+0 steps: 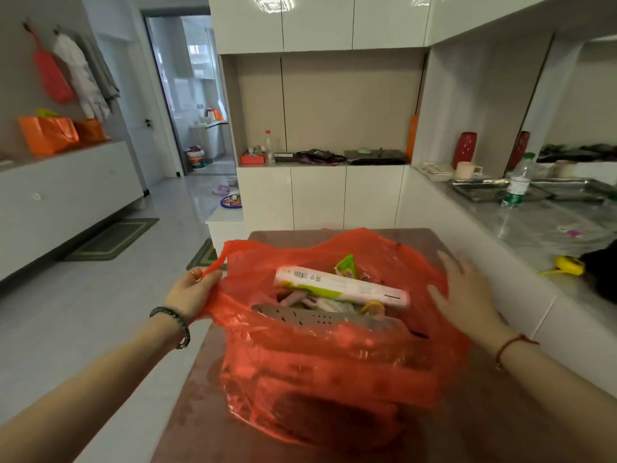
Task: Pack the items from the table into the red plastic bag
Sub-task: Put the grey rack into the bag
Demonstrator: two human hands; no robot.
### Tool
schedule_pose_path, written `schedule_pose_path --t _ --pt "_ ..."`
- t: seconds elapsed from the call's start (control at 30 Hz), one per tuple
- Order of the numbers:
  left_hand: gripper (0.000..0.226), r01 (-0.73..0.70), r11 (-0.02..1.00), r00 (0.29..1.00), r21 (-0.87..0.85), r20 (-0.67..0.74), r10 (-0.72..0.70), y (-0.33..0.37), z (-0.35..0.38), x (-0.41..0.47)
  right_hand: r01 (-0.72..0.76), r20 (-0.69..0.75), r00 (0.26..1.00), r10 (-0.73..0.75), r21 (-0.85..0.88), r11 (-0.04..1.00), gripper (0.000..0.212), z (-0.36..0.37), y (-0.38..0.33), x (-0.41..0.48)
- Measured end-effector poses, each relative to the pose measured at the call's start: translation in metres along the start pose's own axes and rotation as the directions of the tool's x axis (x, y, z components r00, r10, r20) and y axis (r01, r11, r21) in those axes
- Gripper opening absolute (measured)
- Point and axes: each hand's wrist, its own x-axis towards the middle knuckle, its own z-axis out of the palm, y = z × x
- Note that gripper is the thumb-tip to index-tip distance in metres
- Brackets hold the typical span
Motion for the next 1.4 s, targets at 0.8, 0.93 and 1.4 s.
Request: schedule_pose_path --t 0.8,0.93,1.4 --pt "0.027 0.147 0.941 0.986 -0.306 0.117 -0.116 0.059 0.019 -0.005 -0.630 0.610 0.758 0.231 0.777 0.014 0.036 -0.036 0.041 0.025" --pt "0.032 0.155 0.944 0.983 -0.290 0.137 -0.119 0.060 0.018 -0.005 -0.758 0.758 0.652 0.010 0.652 0.006 0.071 -0.013 0.046 0.012" --pt "0.022 0.085 0.989 0.954 -0.122 0.297 -0.045 0.100 0.044 -0.017 -0.563 0.871 0.469 -0.147 0.423 0.711 0.058 -0.086 -0.034 0.072"
